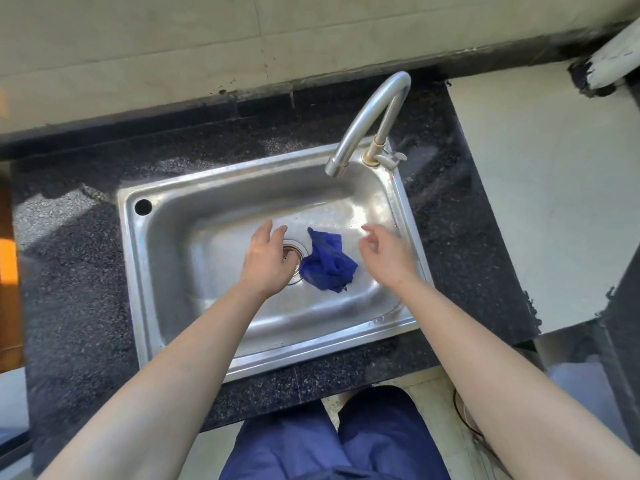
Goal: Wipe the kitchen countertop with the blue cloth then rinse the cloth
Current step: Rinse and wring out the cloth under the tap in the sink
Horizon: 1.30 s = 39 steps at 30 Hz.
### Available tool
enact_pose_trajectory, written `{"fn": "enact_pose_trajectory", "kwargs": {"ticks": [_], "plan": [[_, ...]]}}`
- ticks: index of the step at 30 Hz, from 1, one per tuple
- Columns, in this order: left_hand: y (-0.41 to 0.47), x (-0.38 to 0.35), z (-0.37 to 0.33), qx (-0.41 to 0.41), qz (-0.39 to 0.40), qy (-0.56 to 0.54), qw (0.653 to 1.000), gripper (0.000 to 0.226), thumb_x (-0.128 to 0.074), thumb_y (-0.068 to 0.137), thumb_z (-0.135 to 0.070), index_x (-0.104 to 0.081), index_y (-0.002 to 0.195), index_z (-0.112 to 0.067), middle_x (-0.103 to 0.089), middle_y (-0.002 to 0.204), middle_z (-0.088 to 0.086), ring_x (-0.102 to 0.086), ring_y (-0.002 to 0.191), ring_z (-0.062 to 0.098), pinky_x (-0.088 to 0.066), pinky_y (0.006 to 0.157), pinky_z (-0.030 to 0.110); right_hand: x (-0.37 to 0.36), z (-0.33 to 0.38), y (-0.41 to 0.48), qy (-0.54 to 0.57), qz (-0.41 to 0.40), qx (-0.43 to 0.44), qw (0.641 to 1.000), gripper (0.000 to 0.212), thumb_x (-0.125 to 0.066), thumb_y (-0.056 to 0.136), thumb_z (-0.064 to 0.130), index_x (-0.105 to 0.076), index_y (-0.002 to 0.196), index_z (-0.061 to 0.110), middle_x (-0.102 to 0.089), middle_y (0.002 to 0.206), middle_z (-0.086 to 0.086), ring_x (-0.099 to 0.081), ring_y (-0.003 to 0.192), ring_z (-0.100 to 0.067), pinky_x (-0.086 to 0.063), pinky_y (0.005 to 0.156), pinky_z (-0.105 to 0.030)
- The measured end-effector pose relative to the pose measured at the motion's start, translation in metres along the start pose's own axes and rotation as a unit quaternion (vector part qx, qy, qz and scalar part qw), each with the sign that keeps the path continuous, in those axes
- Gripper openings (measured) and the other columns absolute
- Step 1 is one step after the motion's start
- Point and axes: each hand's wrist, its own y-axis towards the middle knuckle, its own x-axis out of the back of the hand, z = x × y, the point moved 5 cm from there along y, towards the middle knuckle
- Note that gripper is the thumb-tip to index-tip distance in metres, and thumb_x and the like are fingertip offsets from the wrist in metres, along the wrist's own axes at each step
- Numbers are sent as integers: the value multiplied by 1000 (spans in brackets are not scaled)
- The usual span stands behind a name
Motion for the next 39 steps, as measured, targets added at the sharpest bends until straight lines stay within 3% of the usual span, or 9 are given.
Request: {"fn": "enact_pose_trajectory", "kwargs": {"ticks": [5,8,11,21,26,29,32,36,39], "plan": [[3,-7,2,19,16,15,1000,65,-55,95,-26,-32,154,-12,-15,165,18,-10,153,29,-19,122,41,64,35,28,110,-262,59,957,61,-62,94,33,-34,146,18,-37,143,-6,-58,112,-18,-49,95,-33],[4,-9,1,21,25,33,999,69,-56,96,-29,-27,156,-13,-11,166,17,-7,153,29,-18,122,42,80,43,73,78,-180,60,979,84,-64,93,38,-17,157,13,-24,160,-9,-35,143,-24,-34,116,-39],[5,-12,3,17,28,63,998,76,-56,96,-36,-20,158,-15,-7,167,16,-4,154,29,-16,122,42,77,46,94,31,-80,71,994,78,-59,97,41,-18,158,16,-29,162,-4,-33,146,-21,-29,119,-38],[15,-34,12,19,69,103,992,82,-52,96,-48,-9,160,-21,1,168,10,-1,154,31,-13,123,43,45,35,77,-126,-63,164,976,74,-51,101,34,-11,159,9,4,167,-10,-9,153,-25,-22,121,-41],[18,-42,20,27,72,95,993,79,-54,96,-46,-15,159,-19,-3,168,13,-4,154,32,-14,122,43,22,34,50,-222,-137,167,951,84,-53,96,32,-2,158,7,9,164,-21,5,152,-38,-1,122,-54],[21,-48,26,31,73,87,993,76,-55,96,-44,-21,158,-18,-5,167,14,-7,153,32,-17,121,42,-18,32,25,-228,-136,250,931,70,-55,92,17,-26,155,8,-8,163,-26,-6,151,-42,-10,122,-57],[21,-56,37,41,76,84,993,73,-56,95,-48,-26,156,-18,-6,167,14,-8,153,32,-22,120,43,-65,11,32,-231,5,239,943,51,-55,95,13,-48,145,11,-26,159,-22,-23,147,-41,-27,116,-55],[20,-67,55,50,75,83,992,74,-58,96,-43,-26,157,-16,-10,166,16,-11,152,31,-26,117,41,-103,-20,55,-151,139,85,975,56,-45,103,22,-27,156,17,-23,161,-12,-35,141,-31,-35,111,-40],[19,-75,61,59,72,62,994,73,-59,95,-39,-27,156,-15,-16,165,15,-17,151,31,-28,116,42,-113,-32,67,-107,165,30,980,63,-59,94,29,-33,150,16,-48,135,-10,-56,110,-29,-43,83,-34]]}}
